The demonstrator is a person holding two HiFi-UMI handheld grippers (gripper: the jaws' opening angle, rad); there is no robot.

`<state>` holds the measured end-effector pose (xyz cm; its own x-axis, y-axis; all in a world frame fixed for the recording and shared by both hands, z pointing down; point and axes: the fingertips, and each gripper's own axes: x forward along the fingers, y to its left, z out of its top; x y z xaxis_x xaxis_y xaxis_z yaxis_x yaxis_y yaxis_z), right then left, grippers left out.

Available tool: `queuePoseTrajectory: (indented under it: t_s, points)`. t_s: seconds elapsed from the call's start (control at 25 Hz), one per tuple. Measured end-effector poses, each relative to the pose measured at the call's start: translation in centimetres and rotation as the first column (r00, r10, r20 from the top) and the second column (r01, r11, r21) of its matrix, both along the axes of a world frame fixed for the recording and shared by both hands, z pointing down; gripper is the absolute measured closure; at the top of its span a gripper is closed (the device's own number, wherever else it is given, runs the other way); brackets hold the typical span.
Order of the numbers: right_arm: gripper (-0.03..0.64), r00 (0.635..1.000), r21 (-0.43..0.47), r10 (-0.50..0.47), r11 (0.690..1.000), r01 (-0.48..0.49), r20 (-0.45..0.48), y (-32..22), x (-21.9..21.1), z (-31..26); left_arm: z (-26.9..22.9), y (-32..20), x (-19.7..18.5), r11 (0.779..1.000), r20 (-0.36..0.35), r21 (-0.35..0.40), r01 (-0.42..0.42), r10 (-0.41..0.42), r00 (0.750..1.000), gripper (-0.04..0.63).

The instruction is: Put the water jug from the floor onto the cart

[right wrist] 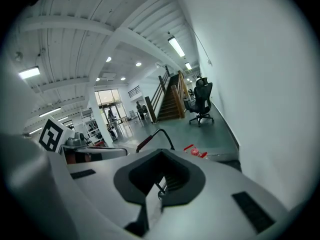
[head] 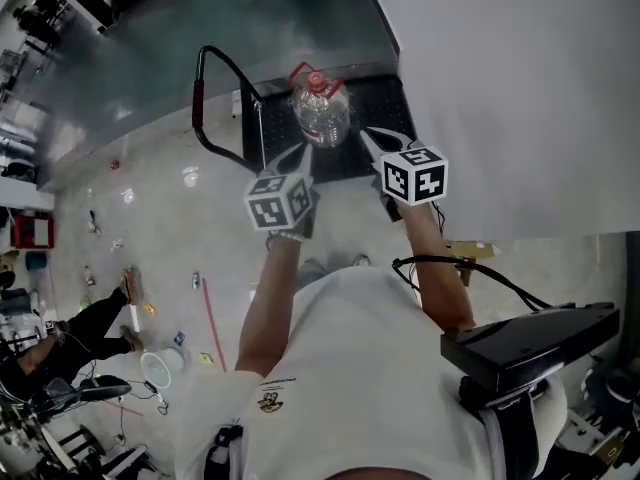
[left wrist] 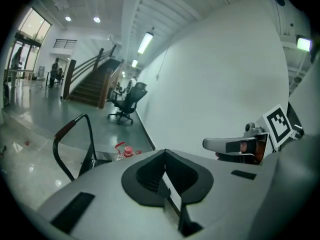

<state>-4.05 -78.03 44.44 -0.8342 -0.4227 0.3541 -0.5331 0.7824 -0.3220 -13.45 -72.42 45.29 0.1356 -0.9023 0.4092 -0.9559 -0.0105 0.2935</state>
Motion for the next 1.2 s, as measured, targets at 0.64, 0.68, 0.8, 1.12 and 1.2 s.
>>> queuePoseTrajectory:
  t_s: [0.64, 0.68, 0.8, 1.12, 1.2]
  points:
    - [0.601, 0.998, 0.029, 0.05, 0.998, -0.049, -0.03, 3.9, -5.8, -2.0, -2.4, 3.2, -6.2, 0.999, -0.003, 0.04, -0.029, 0.029, 1.0, 0.594]
    - [0.601, 0.998, 0.028, 0.051, 0.998, -0.05, -0.036, 4.0, -6.1, -2.0, -2.4, 3.3, -6.6, 0.999, -0.008, 0.04, -0.028, 0.029, 1.0, 0.594]
    - [0.601, 0.998, 0.027, 0.049, 0.999, -0.048, -0.041, 4.2, -7.0, -2.1, -2.5, 3.7, -7.7, 0.999, -0.016, 0.044, -0.021, 0.022, 1.0, 0.594]
    - [0.601, 0.998, 0.014, 0.053, 0.999, -0.052, -0.018, 5.3, -7.5, -2.0, -1.9, 4.0, -8.0, 0.999, -0.022, 0.041, -0.027, 0.028, 0.999, 0.594]
    - [0.601, 0.998, 0.022, 0.057, 0.998, -0.056, -0.018, 5.5, -7.5, -2.3, -2.0, 4.0, -8.1, 0.999, -0.023, 0.045, -0.027, 0.028, 0.999, 0.594]
